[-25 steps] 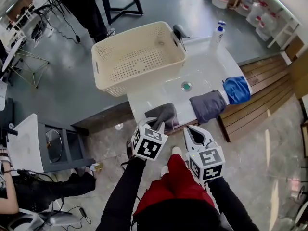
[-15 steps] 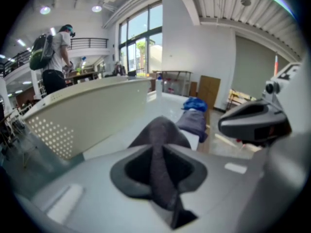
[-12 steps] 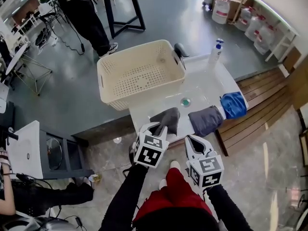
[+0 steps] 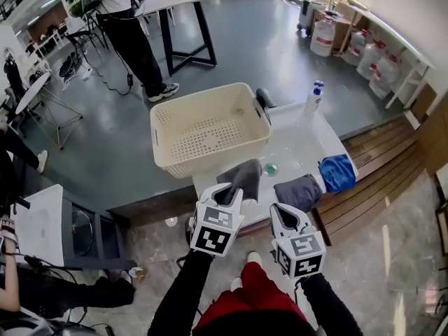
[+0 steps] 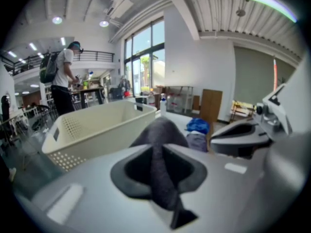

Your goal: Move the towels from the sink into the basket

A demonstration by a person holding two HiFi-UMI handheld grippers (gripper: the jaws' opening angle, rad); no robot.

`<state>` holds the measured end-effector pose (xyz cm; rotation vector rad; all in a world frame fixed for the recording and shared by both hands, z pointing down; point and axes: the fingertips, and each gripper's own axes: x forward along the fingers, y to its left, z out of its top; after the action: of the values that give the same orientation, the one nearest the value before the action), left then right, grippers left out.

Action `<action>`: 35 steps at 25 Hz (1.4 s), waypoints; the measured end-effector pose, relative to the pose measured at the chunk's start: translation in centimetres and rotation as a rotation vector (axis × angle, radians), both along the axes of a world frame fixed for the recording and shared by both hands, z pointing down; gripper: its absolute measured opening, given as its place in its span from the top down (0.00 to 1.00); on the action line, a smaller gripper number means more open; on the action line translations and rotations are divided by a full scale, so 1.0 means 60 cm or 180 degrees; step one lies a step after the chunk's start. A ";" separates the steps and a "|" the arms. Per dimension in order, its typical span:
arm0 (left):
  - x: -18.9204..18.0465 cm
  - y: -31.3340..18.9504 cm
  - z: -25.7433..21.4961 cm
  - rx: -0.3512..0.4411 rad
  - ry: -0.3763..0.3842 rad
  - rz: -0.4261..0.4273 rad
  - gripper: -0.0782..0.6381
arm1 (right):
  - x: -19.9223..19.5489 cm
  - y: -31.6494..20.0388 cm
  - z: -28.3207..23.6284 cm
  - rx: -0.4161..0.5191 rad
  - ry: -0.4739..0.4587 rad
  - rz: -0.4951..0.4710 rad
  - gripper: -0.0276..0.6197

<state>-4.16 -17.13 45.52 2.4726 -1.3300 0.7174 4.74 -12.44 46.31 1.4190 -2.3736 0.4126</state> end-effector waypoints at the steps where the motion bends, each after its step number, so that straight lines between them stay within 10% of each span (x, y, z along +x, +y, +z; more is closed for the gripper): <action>1: -0.003 -0.003 -0.010 0.0034 0.0007 -0.0019 0.79 | -0.001 -0.005 -0.007 0.0026 0.0000 -0.0007 0.95; 35: -0.071 -0.152 -0.185 0.0606 -0.0149 -0.0660 0.79 | -0.037 -0.179 -0.121 0.0412 -0.0036 -0.0567 0.95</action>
<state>-8.43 -26.26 34.42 2.4204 -1.7143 0.6293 2.54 -23.18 39.06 1.2460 -2.5499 0.2246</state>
